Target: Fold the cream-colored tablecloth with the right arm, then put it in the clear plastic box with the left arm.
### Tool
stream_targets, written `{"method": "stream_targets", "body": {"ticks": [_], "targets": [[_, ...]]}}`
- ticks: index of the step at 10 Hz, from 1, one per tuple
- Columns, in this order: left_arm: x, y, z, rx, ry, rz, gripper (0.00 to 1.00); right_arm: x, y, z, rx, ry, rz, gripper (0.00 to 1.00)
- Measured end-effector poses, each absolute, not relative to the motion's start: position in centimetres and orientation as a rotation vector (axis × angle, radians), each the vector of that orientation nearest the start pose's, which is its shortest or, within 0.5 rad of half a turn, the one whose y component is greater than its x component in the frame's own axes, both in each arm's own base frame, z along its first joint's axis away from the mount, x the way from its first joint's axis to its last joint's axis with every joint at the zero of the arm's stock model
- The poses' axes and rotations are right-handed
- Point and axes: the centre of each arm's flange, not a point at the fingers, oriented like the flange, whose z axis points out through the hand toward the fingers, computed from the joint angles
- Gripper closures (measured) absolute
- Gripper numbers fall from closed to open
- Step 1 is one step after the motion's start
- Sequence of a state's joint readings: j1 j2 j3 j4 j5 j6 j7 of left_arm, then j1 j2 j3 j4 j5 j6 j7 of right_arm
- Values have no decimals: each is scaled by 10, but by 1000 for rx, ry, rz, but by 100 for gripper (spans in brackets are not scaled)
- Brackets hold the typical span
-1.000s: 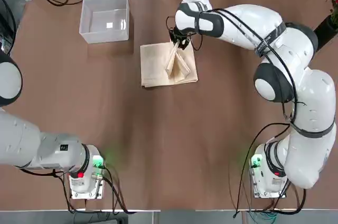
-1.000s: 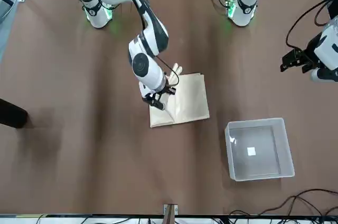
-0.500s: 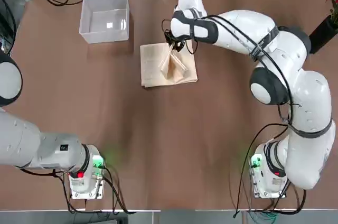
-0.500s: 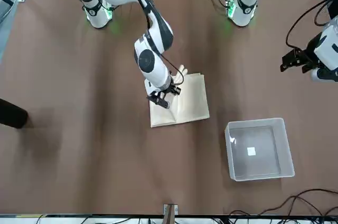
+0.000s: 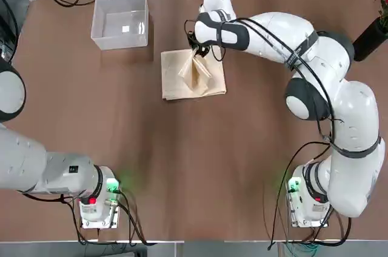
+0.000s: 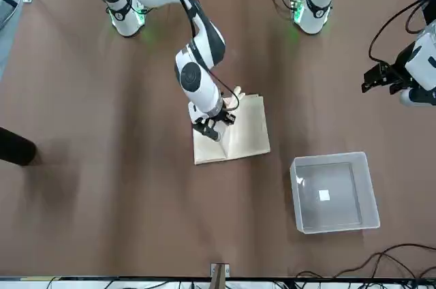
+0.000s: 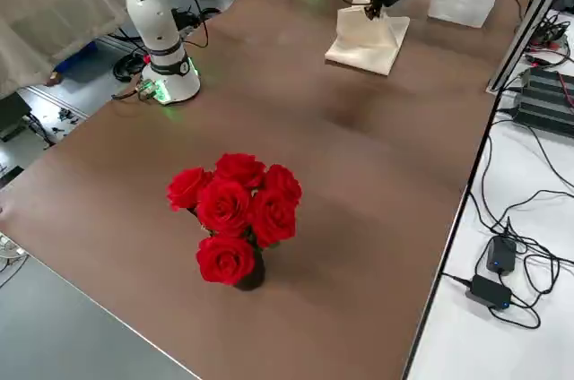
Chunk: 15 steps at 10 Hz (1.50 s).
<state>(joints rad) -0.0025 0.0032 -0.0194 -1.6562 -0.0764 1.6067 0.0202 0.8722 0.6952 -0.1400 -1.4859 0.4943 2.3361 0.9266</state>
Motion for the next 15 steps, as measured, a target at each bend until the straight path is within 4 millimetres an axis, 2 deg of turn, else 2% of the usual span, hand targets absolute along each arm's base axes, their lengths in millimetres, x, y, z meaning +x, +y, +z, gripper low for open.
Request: {"method": "stream_targets", "body": {"ticks": [7, 11, 15], "targets": [[555, -23, 586, -3216, 69, 85, 0, 524, 525, 279, -2722, 644, 128, 92], [555, -25, 584, -3216, 74, 90, 0, 528, 529, 289, -2706, 636, 110, 82], [556, -31, 580, -3215, 91, 103, 0, 529, 529, 290, -2704, 636, 108, 79]]}}
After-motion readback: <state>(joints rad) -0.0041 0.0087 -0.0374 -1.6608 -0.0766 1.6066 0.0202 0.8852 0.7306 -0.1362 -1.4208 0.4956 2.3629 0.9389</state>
